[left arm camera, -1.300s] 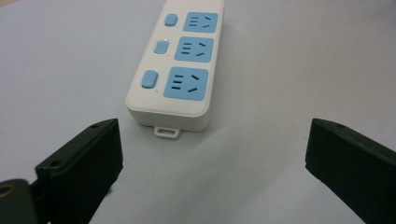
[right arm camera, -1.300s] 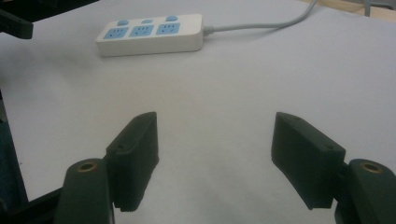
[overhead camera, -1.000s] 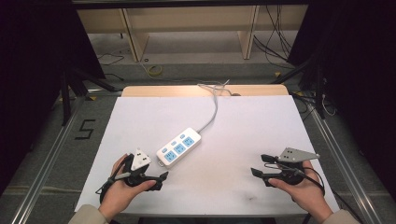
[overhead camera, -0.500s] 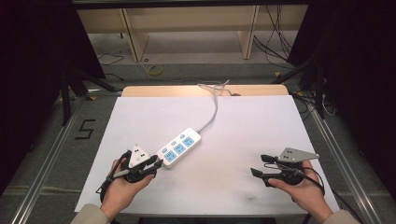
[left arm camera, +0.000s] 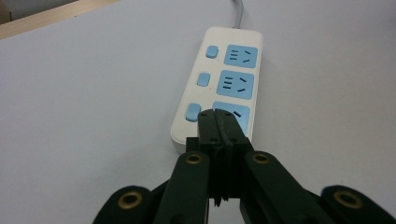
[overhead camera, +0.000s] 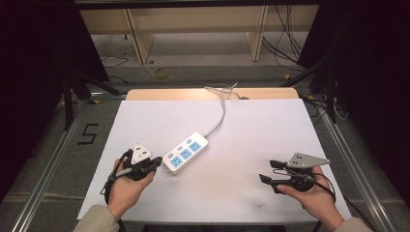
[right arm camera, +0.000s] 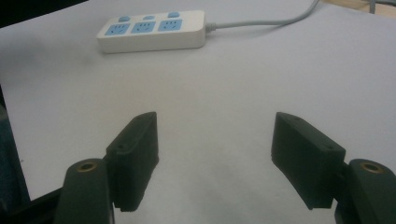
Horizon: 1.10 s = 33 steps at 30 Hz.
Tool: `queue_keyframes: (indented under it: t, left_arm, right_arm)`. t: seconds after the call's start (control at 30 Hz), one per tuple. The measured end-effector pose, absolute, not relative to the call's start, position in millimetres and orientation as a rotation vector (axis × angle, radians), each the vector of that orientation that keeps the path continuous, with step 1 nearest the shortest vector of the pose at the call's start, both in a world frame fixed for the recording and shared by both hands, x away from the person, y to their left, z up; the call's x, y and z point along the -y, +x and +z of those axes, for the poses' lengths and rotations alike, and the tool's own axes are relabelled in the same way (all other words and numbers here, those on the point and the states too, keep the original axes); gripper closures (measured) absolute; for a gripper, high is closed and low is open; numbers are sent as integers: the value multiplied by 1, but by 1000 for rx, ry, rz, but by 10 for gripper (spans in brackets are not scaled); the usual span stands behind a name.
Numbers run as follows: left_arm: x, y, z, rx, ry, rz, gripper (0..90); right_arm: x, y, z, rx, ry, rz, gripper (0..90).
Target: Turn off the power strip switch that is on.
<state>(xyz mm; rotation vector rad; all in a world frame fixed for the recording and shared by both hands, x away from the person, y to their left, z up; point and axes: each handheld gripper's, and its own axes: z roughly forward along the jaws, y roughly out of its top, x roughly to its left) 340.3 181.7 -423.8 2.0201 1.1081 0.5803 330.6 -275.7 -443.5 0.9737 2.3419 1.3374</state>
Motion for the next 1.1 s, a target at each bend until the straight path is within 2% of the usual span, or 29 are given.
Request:
queue_keyframes:
  t: [1.1]
  left_arm:
    - [-167,368,-419,-1117,2060,571,899]
  right_arm:
    - [274,330,-444,-2346,966,1343,324]
